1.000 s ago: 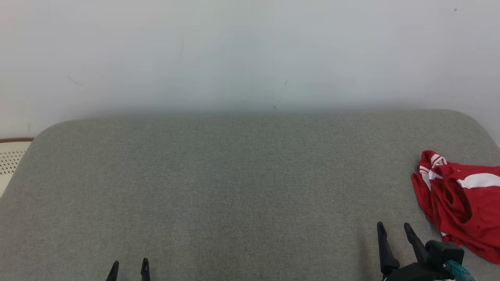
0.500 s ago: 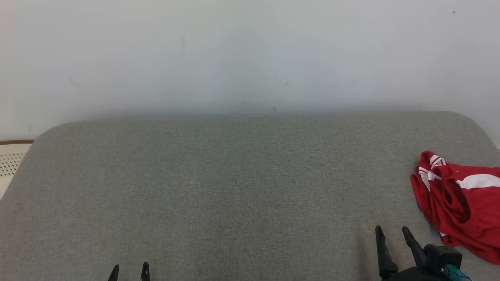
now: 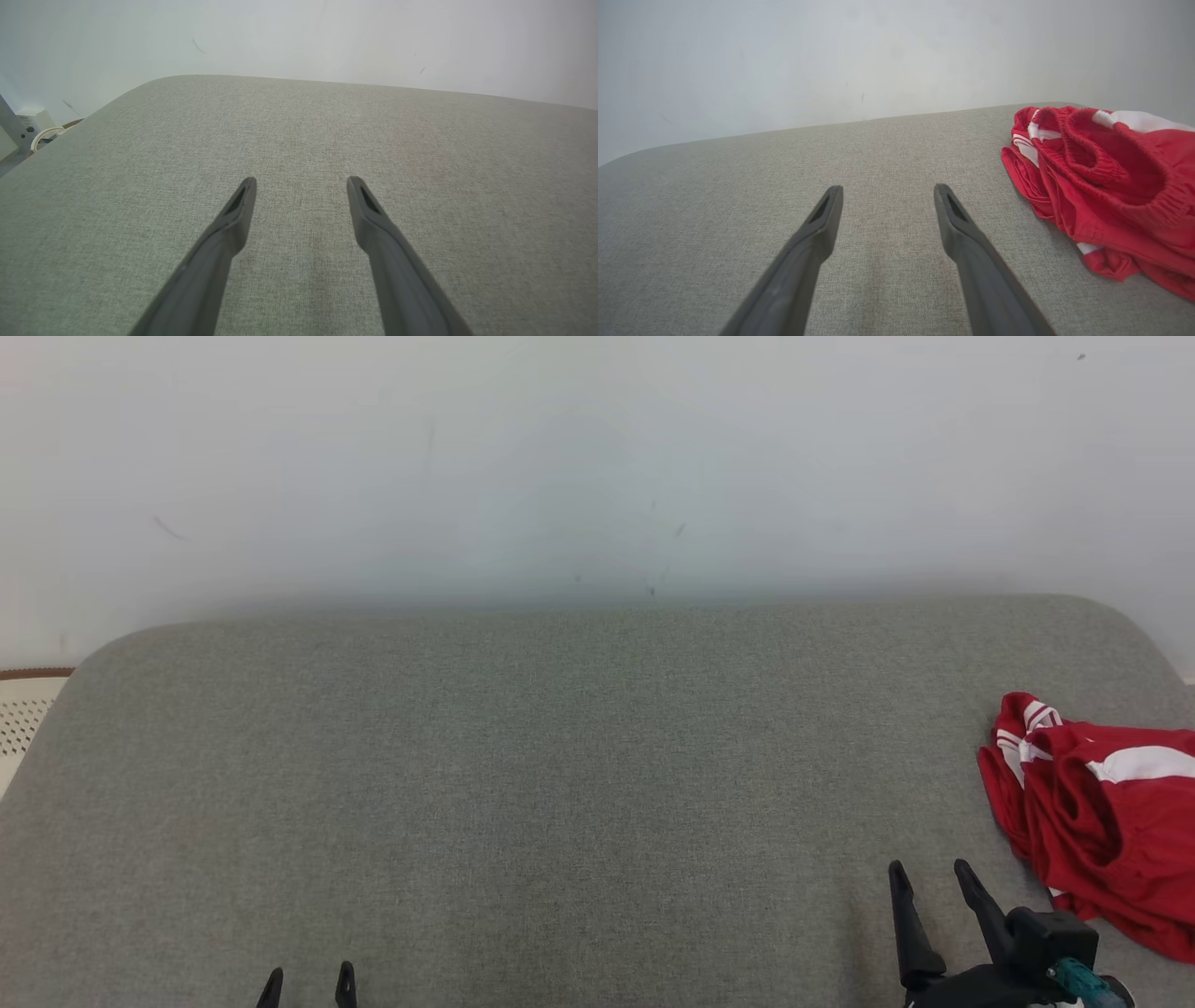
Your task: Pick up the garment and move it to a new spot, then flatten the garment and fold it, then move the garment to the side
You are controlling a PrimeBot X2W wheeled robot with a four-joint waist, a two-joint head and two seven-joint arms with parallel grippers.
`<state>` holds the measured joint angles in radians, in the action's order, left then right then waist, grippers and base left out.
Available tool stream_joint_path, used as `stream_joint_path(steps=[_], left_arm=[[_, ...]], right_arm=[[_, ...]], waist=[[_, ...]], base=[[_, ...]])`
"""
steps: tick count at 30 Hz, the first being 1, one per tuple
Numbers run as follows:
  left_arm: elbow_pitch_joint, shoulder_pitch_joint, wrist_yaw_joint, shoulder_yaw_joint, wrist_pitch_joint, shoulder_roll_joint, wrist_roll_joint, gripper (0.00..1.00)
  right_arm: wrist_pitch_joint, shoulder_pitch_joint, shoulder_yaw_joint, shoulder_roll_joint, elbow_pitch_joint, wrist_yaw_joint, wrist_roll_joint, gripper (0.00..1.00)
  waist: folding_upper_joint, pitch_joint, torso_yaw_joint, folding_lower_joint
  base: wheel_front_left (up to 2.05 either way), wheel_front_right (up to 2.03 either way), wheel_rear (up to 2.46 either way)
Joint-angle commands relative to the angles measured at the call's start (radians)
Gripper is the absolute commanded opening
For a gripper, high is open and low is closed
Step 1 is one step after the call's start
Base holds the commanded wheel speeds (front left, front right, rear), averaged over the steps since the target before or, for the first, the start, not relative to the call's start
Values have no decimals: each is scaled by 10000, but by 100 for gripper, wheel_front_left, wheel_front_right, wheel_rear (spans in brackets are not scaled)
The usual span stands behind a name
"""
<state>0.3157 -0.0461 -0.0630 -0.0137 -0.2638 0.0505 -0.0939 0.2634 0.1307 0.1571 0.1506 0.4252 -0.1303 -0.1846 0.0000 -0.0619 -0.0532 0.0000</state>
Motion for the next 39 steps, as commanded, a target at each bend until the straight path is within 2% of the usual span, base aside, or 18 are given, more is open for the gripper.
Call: stream_joint_path(steps=[1,18,19,20,39], left_arm=[[25,-44,1,23,-3,12,-51,100],[19,-97,-47,11,-3,12,-91,100],[-19,-54,-100,109,-3,13,-130,100],[-13,-83,-46,40,-3,15,-132,100],[-2,-64,-57,56,-3,12,-241,100]], right_arm=[[-1,-24,90,77,-96,-2,24,100],[-3,-66,120,39,-189,-2,259,100],[-3,-18,228,4,-175,-1,312,100],[-1,-14,145,29,-177,1,291,100],[-1,0,550,217,-124,1,380,100]], waist=[[0,0,-2,0],[0,36,10,0],[0,56,-394,0],[0,80,-426,0],[0,120,-435,0]], base=[[0,0,0],[0,0,0],[0,0,0],[0,0,0],[0,0,0]])
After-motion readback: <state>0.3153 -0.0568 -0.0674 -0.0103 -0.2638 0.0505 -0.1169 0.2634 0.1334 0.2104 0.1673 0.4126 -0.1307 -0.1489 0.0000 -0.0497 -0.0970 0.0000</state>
